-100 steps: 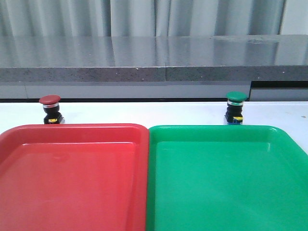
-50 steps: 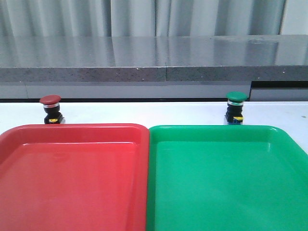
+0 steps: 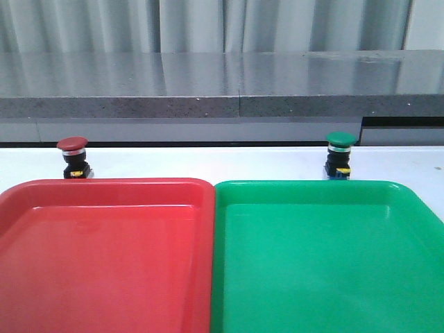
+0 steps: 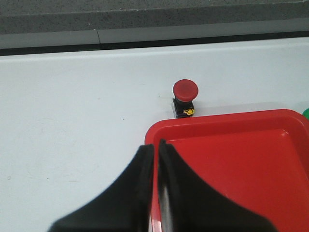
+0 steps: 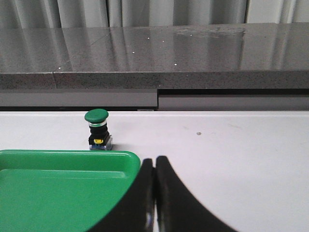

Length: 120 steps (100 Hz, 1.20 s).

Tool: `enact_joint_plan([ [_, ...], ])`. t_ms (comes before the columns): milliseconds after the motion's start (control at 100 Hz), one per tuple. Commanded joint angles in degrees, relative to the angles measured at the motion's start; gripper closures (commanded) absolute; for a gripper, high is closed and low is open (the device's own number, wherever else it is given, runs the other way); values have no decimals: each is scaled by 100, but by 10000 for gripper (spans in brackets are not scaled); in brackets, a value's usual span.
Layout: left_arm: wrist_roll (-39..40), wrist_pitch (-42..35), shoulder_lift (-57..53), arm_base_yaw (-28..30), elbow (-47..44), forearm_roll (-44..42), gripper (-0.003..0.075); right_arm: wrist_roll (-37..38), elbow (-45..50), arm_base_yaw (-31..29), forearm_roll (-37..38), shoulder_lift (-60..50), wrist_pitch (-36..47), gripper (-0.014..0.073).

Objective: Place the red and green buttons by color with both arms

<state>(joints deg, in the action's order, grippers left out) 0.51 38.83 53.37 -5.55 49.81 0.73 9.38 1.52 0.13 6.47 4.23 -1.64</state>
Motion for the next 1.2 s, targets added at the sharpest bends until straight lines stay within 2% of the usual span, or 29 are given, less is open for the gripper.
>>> enact_joint_plan([
  [0,14,-322,-36,-47,218,102,533,-12,-77,12,65,51,504,654],
  [160,14,-322,-35,-47,218,150,169,-12,-77,12,65,51,504,654],
  [210,14,-339,-22,-47,218,150,98,-12,-77,12,65,51,504,654],
  [260,14,-394,16,-47,218,159,62,-12,-77,12,65,51,504,654],
  [540,14,-694,995,-126,624,590,59,-12,-77,12,65,51,504,654],
  [790,14,-773,2451,-557,1594,563,59,-12,-77,12,65,51,504,654],
  [1000,14,-660,3586,-558,2456,587,59,-12,-77,12,65,51,504,654],
  [1190,14,-633,4281,-558,2850,587,59,-12,-77,12,65,51,504,654],
])
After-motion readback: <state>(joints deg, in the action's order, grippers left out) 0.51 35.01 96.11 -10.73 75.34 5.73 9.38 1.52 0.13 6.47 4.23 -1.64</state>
